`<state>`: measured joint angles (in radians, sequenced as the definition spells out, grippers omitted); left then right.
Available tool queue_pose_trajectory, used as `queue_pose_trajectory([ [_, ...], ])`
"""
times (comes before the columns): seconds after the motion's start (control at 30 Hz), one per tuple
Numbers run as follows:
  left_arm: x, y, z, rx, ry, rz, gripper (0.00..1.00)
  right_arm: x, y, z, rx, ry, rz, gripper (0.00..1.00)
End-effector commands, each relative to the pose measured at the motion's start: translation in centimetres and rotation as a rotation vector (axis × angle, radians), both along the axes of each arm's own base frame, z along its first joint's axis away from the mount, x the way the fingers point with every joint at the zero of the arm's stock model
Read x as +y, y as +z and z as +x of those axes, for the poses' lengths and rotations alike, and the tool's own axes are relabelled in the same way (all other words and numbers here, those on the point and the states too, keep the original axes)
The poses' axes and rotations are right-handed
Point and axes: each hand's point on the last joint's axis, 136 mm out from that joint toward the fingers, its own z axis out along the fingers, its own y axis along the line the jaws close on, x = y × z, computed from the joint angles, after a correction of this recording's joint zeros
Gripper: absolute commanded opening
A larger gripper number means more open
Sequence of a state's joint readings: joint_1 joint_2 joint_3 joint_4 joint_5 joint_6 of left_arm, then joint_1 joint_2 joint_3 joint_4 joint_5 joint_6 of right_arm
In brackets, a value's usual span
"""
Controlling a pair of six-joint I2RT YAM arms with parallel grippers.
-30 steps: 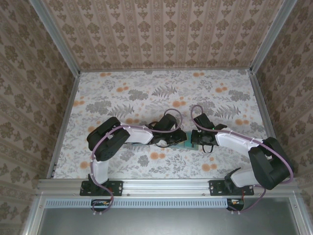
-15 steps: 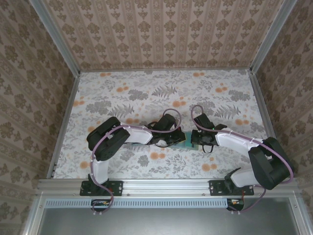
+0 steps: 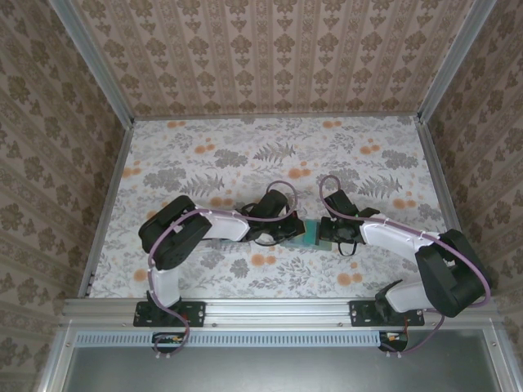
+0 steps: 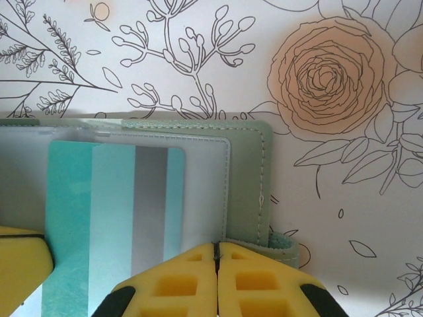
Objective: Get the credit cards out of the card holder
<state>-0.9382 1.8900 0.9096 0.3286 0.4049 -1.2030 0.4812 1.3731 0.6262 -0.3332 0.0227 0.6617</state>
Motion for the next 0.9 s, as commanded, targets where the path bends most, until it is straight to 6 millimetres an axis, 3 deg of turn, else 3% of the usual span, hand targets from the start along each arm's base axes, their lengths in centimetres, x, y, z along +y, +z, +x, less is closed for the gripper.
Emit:
queue_pose_trajectory([
  [0.0, 0.9, 0.9, 0.3, -0.034, 0.0, 0.003, 0.0, -0.9, -0.7, -1.1, 0.034, -0.021, -0.026, 0.07],
  [0.63, 4.5, 3.0, 0.5, -0.09, 0.006, 0.03, 0.0, -0.8, 0.2, -0.8, -0.005, -0.016, -0.01, 0.09],
  [0.77, 4.6, 4.3, 0.3, -0.122, -0.013, 0.029, 0.0, -0.2, 1.3, -0.3, -0.036, 0.005, 0.018, 0.09],
  [0.87, 5.2, 5.9, 0.4, -0.182, -0.045, 0.072, 0.0, 0.4, 3.2, 0.4, -0.099, 0.024, 0.052, 0.15],
])
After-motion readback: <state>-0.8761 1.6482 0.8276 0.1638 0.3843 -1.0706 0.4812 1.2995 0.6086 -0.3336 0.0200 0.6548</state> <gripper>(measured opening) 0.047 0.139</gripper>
